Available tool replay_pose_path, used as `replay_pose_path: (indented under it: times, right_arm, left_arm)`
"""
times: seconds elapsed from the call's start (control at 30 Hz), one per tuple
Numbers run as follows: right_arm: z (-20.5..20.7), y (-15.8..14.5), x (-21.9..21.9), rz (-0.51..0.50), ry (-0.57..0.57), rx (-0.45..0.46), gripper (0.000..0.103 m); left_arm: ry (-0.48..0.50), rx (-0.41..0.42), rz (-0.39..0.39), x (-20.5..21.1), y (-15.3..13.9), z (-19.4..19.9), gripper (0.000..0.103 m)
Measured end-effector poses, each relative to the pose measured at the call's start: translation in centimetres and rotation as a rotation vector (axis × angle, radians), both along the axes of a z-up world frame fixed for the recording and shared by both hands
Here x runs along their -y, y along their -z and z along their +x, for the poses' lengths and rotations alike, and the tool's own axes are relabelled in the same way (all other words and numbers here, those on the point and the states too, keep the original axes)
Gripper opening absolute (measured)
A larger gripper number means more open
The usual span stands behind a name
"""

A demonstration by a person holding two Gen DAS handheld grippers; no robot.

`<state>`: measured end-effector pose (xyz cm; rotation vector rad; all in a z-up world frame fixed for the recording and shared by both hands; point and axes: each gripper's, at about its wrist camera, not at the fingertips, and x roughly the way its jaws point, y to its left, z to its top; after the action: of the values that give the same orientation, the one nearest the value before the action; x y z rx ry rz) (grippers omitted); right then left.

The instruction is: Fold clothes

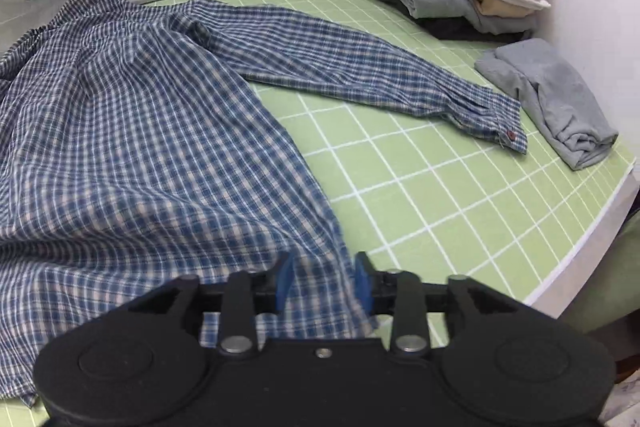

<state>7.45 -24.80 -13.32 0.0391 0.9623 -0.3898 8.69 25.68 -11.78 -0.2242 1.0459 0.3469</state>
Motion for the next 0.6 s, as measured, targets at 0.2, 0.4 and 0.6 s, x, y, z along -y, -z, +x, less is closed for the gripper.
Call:
replay_pose_path:
  times: [0.2, 0.4, 0.6]
  right_arm:
    - [4.2, -1.1, -5.7, -0.029, -0.126, 0.055, 0.088]
    - [9.5, -0.7, -9.7, 0.051, -0.243, 0.036, 0.100]
    - [13.9, 0.2, -11.3, 0.077, -0.277, -0.063, 0.100]
  left_arm:
    - [0.042, 0.022, -0.044, 0.4, 0.7, 1.4, 0.091]
    - [0.102, 0.073, -0.073, 1.6, 0.2, 4.6, 0.091]
    - [0.175, 0.062, -0.073, 3.4, 0.8, 9.4, 0.091]
